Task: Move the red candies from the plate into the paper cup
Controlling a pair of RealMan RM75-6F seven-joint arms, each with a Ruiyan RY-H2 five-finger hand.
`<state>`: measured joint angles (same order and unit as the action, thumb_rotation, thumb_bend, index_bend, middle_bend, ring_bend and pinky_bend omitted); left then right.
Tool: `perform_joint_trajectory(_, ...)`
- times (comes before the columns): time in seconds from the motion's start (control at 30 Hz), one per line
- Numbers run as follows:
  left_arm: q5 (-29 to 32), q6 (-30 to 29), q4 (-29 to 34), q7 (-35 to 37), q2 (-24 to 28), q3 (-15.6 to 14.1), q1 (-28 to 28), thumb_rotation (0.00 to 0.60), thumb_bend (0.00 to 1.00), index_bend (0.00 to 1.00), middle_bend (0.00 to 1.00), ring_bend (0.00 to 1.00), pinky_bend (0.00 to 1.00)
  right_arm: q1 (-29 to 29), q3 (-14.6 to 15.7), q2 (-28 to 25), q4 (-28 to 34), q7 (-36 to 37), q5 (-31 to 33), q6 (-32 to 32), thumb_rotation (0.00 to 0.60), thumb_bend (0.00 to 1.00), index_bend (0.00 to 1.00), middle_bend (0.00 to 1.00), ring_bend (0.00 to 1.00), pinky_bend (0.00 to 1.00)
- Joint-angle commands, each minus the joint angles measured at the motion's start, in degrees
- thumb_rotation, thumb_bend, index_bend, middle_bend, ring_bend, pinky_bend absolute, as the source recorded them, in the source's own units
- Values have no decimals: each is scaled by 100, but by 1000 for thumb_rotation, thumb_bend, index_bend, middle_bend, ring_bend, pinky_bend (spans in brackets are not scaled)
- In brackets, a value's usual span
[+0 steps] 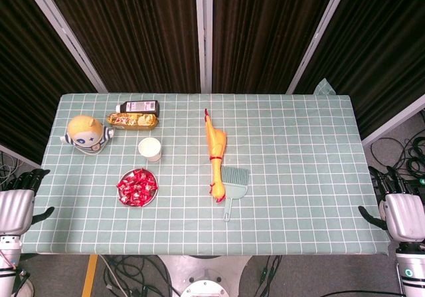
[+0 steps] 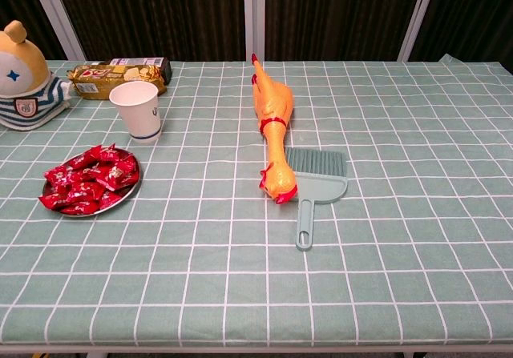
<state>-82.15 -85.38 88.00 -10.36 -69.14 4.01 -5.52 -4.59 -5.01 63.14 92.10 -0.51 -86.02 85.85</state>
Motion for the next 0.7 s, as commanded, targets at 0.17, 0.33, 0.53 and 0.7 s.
perform_joint_trajectory(0.17,-6,9,23,1,-3,-27,17,600,93,259,300,234,303,-10,4,-13,2,45,-14,-9,600,124,117,218,73,193)
perform_joint_trajectory(0.33,-25,-44,101,-10,45,-53,62,600,94,259,300,235,303,30,18,-41,-13,120,-58,73,600,124,117,218,73,194)
perform_joint_trajectory(0.53,-126,-52,155,29,140,-61,39,600,94,270,301,234,303,75,16,-72,-47,190,-122,199,600,124,117,218,73,194)
perform_joint_trajectory(0.7,-330,124,188,143,302,-16,-178,600,94,299,348,240,335,58,-16,-117,-19,183,-193,264,600,124,117,218,73,194)
